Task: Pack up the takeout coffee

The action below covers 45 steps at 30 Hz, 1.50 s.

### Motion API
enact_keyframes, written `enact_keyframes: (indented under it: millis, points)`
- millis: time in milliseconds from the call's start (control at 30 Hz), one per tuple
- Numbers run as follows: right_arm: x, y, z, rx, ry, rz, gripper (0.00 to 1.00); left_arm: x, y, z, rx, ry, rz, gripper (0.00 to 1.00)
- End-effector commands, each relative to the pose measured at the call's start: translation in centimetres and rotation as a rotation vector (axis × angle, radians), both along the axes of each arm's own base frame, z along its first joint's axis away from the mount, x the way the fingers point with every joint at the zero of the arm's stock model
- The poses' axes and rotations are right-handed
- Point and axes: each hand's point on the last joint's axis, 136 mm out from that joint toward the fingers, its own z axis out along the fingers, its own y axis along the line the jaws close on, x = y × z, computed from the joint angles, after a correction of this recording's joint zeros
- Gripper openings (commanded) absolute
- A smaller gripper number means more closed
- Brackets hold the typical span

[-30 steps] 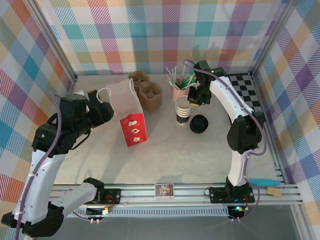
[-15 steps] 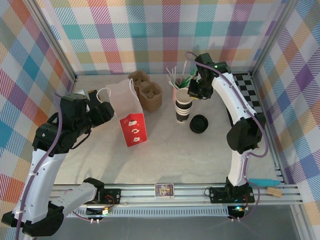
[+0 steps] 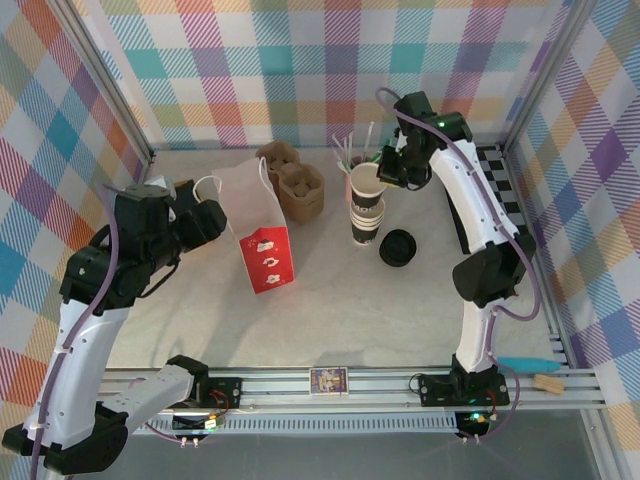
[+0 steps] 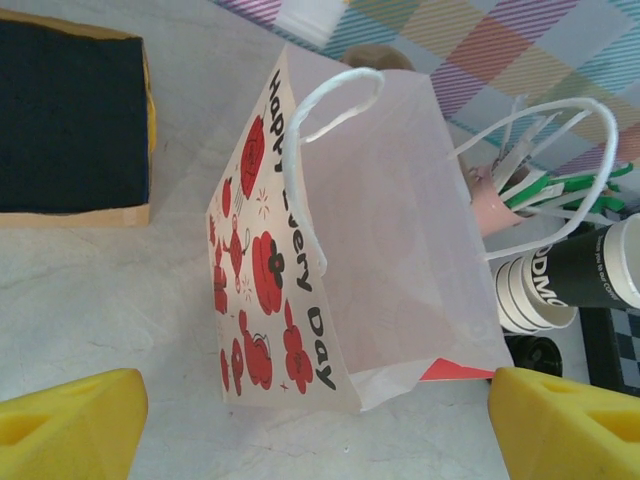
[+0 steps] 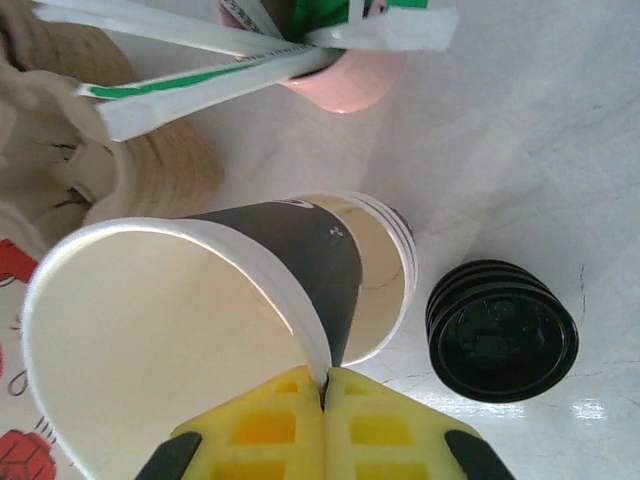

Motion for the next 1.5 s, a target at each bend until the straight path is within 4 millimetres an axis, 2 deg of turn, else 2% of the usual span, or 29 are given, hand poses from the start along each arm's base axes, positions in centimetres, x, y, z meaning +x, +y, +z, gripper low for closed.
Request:
enact_keyframes:
  millis: [0, 133, 367, 500, 600, 700, 867, 967, 1067, 1133, 1267, 1333, 1467]
  points:
    - [-1.5, 0.0, 2.5, 0.007, -0.018, 0.028, 0.00, 0.3, 0.3, 2.6, -0.007, -0.091, 0.004, 0.88]
    - [-2.8, -0.6, 5.3, 0.011, -0.069, 0.045, 0.00, 0.0, 0.0, 4.3, -0.031, -0.147, -0.016, 0.88]
    - [-5.9, -1.2, 8.1, 0.020, -0.108, 0.095, 0.00, -0.7, -0.6, 6.2, -0.063, -0.197, -0.060, 0.87]
    - [-8.3, -1.3, 8.7, 0.008, -0.096, 0.141, 0.00, -1.4, -0.7, 7.3, -0.079, -0.220, -0.084, 0.87]
    - [-10.6, -1.1, 8.2, -0.002, -0.066, 0.177, 0.00, -1.9, -1.1, 6.9, -0.085, -0.199, -0.109, 0.86]
    - [-12.9, -0.7, 6.4, -0.005, -0.009, 0.198, 0.00, -2.5, -1.7, 5.6, -0.101, -0.157, -0.145, 0.85]
    - [-16.3, 0.0, 1.4, 0.008, 0.087, 0.184, 0.00, -3.5, -3.7, 2.2, -0.134, -0.042, -0.235, 0.78]
    - [-17.8, 0.3, -1.5, 0.014, 0.114, 0.165, 0.00, -4.4, -5.0, 1.9, -0.136, -0.045, -0.282, 0.77]
    - [-18.9, 0.7, -4.4, 0.027, 0.135, 0.135, 0.00, -5.0, -7.2, 1.6, -0.140, -0.029, -0.353, 0.75]
    - [-19.1, 0.7, -6.1, 0.013, 0.129, 0.114, 0.00, -5.5, -9.4, 1.3, -0.132, -0.029, -0.407, 0.75]
    - [-18.4, 0.3, -8.0, -0.032, 0.101, 0.067, 0.01, -6.4, -13.0, 0.6, -0.096, -0.049, -0.480, 0.75]
    - [-18.0, 0.3, -9.1, -0.043, 0.097, 0.056, 0.01, -6.7, -15.2, -0.2, -0.117, -0.037, -0.516, 0.76]
    - [-17.3, 1.0, -10.6, -0.025, 0.077, 0.061, 0.02, -7.0, -17.9, -2.1, -0.163, 0.004, -0.570, 0.77]
